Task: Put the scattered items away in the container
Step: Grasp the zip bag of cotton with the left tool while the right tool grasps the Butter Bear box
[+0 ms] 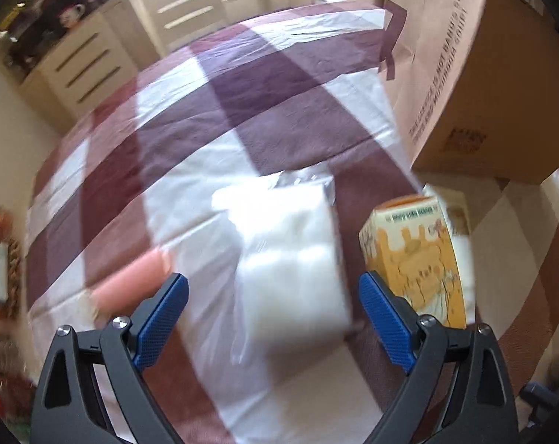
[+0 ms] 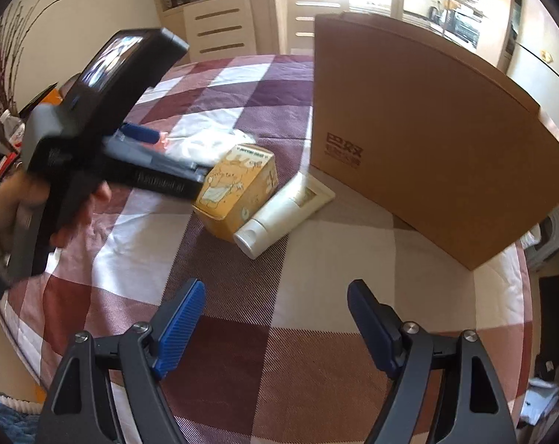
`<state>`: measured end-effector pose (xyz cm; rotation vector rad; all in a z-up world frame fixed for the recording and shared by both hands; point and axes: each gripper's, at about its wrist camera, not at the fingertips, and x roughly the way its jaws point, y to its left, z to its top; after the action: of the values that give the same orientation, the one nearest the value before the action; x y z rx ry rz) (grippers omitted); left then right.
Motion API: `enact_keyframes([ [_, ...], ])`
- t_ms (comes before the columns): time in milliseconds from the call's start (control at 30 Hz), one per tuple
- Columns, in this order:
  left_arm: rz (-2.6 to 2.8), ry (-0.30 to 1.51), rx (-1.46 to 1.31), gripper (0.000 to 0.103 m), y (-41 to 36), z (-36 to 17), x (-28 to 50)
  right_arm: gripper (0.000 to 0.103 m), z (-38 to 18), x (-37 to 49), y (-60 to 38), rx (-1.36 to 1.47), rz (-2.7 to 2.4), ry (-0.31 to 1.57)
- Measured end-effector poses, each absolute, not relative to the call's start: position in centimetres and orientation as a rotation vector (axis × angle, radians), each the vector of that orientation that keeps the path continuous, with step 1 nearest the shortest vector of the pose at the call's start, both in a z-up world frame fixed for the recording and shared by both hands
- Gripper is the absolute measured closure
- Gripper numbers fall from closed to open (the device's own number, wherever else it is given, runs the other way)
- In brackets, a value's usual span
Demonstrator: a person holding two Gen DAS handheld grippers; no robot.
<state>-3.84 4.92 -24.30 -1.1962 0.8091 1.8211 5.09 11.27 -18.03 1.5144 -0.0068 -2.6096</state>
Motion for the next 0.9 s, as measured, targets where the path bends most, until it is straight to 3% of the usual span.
enact_keyframes([
  [133, 1.805, 0.829, -1.249, 0.016, 6.2, -26.1, -5.1, 0.021, -18.3, 5.2, 11.3, 1.539, -2.617, -0.022],
  [200, 1.766, 0.735, -1.315, 0.044, 5.5, -26.7, -5.7, 0.021, -18.2, 5.0, 11.1, 1.535, -2.624, -0.014],
  [267, 1.79, 0.694, -1.331, 0.053, 4.6, -26.7, -5.7, 0.021, -18.2, 4.8, 10.9, 1.525, -2.633, -0.008],
  [367, 1.859, 0.694, -1.337, 0.058, 2.1, -26.7, -5.0, 0.021, -18.3, 3.7, 10.7, 1.518, -2.627, -0.042],
  [633, 2.042, 0.606, -1.485, 0.059, -5.8, -27.0, -5.0, 0.021, -19.0, -1.7, 6.7, 1.423, -2.718, -0.02],
  [900, 2.078, 0.616, -1.488, 0.056, -6.3, -27.1, -5.1, 0.023, -22.6, -5.3, 5.0, 1.559, -2.782, -0.041],
])
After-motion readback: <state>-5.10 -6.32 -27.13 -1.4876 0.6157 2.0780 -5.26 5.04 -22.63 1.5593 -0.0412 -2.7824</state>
